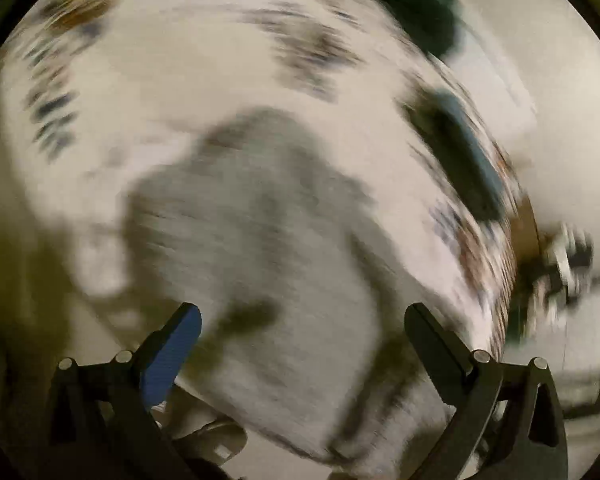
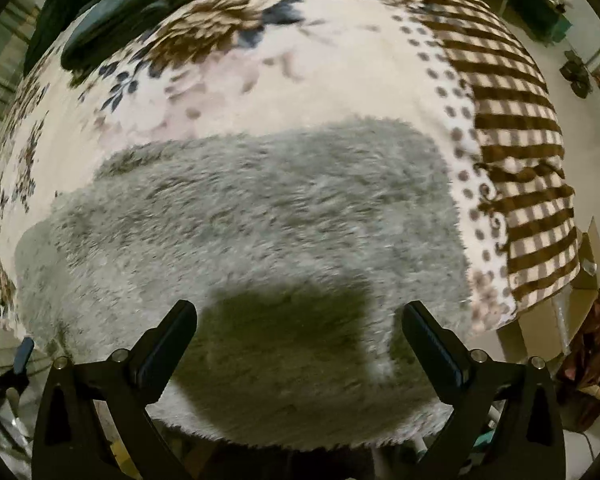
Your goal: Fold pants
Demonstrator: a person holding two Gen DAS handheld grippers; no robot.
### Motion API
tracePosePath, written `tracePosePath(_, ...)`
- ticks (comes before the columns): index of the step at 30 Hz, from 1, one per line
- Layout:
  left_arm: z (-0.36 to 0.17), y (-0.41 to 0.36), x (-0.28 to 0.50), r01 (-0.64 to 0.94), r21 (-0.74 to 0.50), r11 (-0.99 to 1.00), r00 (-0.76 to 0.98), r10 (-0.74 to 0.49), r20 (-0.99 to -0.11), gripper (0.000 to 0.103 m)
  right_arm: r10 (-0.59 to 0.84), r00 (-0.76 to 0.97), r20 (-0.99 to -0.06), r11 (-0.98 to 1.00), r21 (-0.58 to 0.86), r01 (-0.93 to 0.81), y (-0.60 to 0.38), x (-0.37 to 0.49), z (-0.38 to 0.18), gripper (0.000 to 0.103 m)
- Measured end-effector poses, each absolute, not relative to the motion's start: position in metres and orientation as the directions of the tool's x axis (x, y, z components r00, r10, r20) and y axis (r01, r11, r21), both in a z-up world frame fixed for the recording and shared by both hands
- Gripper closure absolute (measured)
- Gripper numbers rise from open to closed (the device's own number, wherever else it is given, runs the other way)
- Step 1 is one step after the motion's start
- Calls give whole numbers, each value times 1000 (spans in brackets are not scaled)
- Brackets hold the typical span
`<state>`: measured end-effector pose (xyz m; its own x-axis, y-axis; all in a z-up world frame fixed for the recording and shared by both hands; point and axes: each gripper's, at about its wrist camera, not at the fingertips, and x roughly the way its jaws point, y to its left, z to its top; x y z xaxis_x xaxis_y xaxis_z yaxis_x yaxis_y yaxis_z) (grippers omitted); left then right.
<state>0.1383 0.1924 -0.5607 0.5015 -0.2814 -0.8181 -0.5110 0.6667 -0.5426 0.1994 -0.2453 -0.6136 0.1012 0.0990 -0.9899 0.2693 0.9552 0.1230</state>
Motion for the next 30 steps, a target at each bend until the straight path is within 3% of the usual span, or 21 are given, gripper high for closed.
tracePosePath(6, -645, 263, 157, -604, -634, 482, 548, -326, -770, 0, 106, 72, -992, 956, 121, 267, -225, 209, -619, 0)
tracePosePath(9, -639, 262, 165, -531, -663, 528, 609, -306, -732, 4, 119, 53, -991, 949, 130, 287, -219, 216, -628, 0)
tracePosePath(11, -627, 257, 167, -455, -676, 579, 653, -299, -696, 38, 113, 55, -992, 949, 124, 290, -215, 219, -632, 0)
tracePosePath(12, -626, 256, 167, -435, -686, 583, 664, -308, -682, 70, 112, 54, -992, 948, 123, 292, -213, 220, -634, 0)
tracePosePath(17, -591, 244, 165, -329, -702, 631, 728, -304, -614, 72, 136, 59, -989, 942, 148, 302, -207, 219, -641, 0)
tracePosePath(22, -499, 199, 162, -130, -709, 693, 795, -354, -492, 74, 179, 78, -981, 934, 194, 301, -216, 208, -640, 0)
tracePosePath(27, -407, 100, 157, 118, -715, 689, 755, -530, -386, 74, 217, 131, -967, 916, 248, 315, -249, 193, -621, 0)
tracePosePath(28, -396, 71, 157, 164, -717, 677, 725, -576, -378, 81, 218, 142, -966, 913, 253, 321, -259, 190, -616, 0)
tracePosePath(30, -387, 16, 158, 246, -731, 637, 650, -668, -363, 82, 210, 162, -964, 906, 254, 338, -280, 181, -606, 0)
